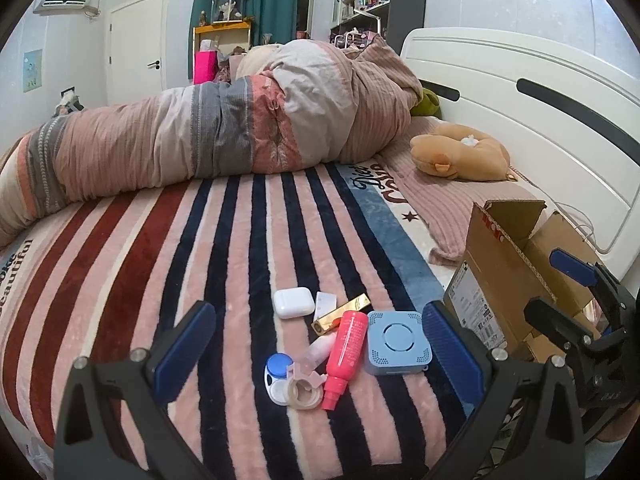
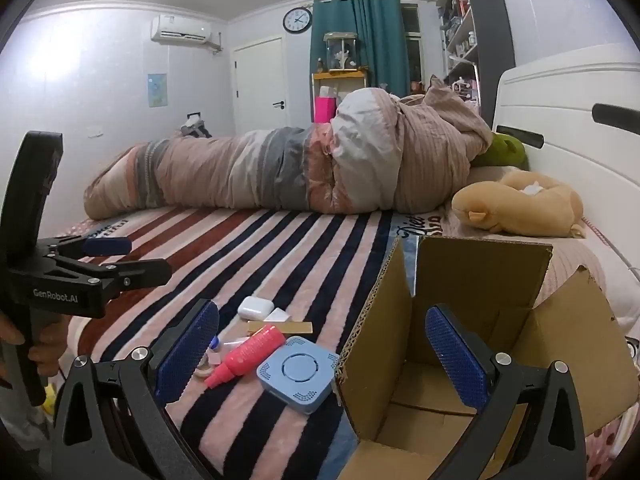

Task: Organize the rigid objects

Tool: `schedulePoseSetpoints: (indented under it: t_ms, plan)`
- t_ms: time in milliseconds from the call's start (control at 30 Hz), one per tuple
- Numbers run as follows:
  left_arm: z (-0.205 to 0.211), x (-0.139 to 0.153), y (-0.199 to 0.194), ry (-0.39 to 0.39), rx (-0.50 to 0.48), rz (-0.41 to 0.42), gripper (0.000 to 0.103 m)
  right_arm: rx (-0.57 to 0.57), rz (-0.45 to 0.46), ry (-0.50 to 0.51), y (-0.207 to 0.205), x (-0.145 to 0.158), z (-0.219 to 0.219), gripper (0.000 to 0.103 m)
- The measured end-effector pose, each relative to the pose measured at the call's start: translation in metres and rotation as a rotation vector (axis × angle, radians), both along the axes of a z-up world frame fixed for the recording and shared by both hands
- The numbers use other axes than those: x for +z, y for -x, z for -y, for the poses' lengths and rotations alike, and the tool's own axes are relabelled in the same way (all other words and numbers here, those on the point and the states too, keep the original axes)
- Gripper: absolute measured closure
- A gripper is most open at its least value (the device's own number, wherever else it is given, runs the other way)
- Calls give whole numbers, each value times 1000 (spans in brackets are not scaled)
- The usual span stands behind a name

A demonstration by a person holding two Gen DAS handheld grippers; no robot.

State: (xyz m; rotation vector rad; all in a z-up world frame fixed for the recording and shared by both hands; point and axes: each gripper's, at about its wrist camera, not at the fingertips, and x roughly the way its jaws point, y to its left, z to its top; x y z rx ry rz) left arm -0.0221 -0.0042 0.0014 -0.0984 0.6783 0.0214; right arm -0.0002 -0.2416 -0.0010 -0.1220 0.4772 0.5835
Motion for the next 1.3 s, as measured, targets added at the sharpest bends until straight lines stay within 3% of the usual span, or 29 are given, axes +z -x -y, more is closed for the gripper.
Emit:
schedulePoseSetpoints:
  t_ms: [767, 1200, 1300]
  plan:
    - [2, 4, 3, 17, -4, 6, 0, -6, -13, -64, 3, 5, 14, 0]
    - [-11, 2, 6, 43, 21, 25, 0, -62, -64, 21, 4, 5, 10, 0]
    - [-19, 2, 4, 60, 28, 57, 0, -47, -33, 28, 7, 7, 4, 0]
